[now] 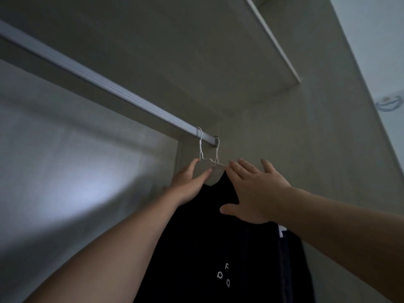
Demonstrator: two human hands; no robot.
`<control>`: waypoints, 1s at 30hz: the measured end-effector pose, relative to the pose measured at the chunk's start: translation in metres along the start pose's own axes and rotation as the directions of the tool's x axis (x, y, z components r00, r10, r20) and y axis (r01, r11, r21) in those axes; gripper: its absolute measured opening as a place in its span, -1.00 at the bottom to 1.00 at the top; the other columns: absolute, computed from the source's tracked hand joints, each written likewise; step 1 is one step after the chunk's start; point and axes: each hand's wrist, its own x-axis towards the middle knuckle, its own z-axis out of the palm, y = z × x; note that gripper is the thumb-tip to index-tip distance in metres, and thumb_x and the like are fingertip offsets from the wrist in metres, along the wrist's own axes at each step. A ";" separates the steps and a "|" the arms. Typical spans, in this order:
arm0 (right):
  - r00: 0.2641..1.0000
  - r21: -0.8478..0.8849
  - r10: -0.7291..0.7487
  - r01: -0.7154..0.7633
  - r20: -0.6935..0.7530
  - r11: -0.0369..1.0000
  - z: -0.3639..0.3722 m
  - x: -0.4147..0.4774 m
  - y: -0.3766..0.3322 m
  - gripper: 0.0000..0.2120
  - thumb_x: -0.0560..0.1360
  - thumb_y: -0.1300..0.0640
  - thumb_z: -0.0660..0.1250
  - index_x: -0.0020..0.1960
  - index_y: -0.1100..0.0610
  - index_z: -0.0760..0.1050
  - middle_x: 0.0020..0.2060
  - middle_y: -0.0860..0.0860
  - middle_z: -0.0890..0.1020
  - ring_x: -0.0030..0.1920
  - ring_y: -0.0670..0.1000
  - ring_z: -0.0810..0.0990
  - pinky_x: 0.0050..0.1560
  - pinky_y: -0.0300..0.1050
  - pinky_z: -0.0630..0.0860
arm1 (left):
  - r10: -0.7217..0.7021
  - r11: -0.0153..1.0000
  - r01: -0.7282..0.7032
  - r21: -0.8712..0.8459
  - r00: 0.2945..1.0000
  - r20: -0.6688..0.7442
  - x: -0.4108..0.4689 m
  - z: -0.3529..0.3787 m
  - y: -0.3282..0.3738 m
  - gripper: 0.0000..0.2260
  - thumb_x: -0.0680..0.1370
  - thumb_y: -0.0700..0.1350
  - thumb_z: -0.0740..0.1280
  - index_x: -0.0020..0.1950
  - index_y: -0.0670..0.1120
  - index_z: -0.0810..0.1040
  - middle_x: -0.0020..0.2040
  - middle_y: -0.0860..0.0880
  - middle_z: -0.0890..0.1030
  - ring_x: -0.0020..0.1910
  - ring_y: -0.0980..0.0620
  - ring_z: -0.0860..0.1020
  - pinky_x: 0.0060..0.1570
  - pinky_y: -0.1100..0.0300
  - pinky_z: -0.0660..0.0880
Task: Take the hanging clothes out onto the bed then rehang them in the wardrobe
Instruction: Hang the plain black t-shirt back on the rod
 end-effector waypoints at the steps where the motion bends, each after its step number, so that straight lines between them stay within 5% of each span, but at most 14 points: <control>1: 1.000 -0.016 0.008 -0.008 0.009 1.000 0.005 0.001 0.004 -0.04 0.47 -0.47 -0.03 0.59 0.12 -0.25 0.58 -0.01 -0.19 0.57 -0.01 -0.24 0.48 0.30 -0.21 | 0.009 1.000 -0.009 -0.013 1.000 0.006 0.005 0.008 -0.002 -0.32 0.49 0.40 0.23 0.55 0.21 0.19 0.54 0.01 0.32 0.49 -0.04 0.32 0.45 0.09 0.24; 7: 1.000 -0.121 0.019 -0.019 0.001 0.992 0.034 -0.002 0.028 -0.02 0.46 -0.47 0.00 0.58 0.14 -0.27 0.58 0.03 -0.21 0.56 0.03 -0.26 0.45 0.34 -0.29 | -0.009 1.000 0.008 0.023 1.000 0.024 0.022 0.051 -0.005 -0.26 0.44 0.44 0.25 0.55 0.25 0.14 0.56 -0.04 0.26 0.53 -0.10 0.24 0.49 0.03 0.19; 12: 0.993 -0.187 -0.013 -0.009 -0.118 0.982 0.053 -0.003 0.027 -0.07 0.49 -0.44 -0.07 0.58 0.16 -0.26 0.58 0.07 -0.20 0.57 0.06 -0.24 0.39 0.41 -0.31 | -0.030 1.000 0.030 0.008 0.999 -0.030 0.027 0.073 -0.012 -0.17 0.18 0.62 0.04 0.42 0.42 0.02 0.58 -0.02 0.13 0.54 -0.17 0.17 0.46 -0.26 0.12; 20: 0.978 -0.168 -0.023 -0.013 -0.208 0.986 0.062 -0.007 0.022 -0.18 0.55 -0.33 -0.10 0.59 0.19 -0.18 0.59 0.12 -0.10 0.58 0.09 -0.15 0.41 0.39 -0.28 | -0.023 0.999 0.020 -0.047 0.997 -0.071 0.018 0.092 -0.017 -0.19 0.32 0.56 0.01 0.52 0.40 -0.14 0.63 0.12 -0.15 0.60 -0.12 -0.11 0.47 -0.33 -0.02; 26: 0.985 -0.104 -0.028 0.010 -0.171 0.995 0.051 -0.051 0.040 -0.24 0.56 -0.31 -0.09 0.60 0.12 -0.08 0.59 0.07 -0.03 0.58 0.06 -0.08 0.50 0.26 -0.22 | -0.039 0.999 0.039 -0.001 0.995 -0.089 -0.024 0.108 0.001 -0.40 0.55 0.42 -0.02 0.55 0.36 -0.12 0.63 0.11 -0.13 0.60 -0.10 -0.09 0.46 -0.36 -0.10; 30: 0.984 -0.020 0.015 -0.019 -0.179 1.000 0.036 -0.114 0.062 -0.25 0.52 -0.36 -0.15 0.60 0.02 0.00 0.58 -0.02 0.09 0.58 0.04 -0.02 0.52 0.23 -0.12 | 0.105 0.994 -0.104 0.011 0.982 -0.158 -0.082 0.125 0.035 -0.44 0.57 0.36 -0.03 0.55 0.34 -0.06 0.64 0.07 -0.06 0.60 -0.04 -0.08 0.48 -0.28 -0.12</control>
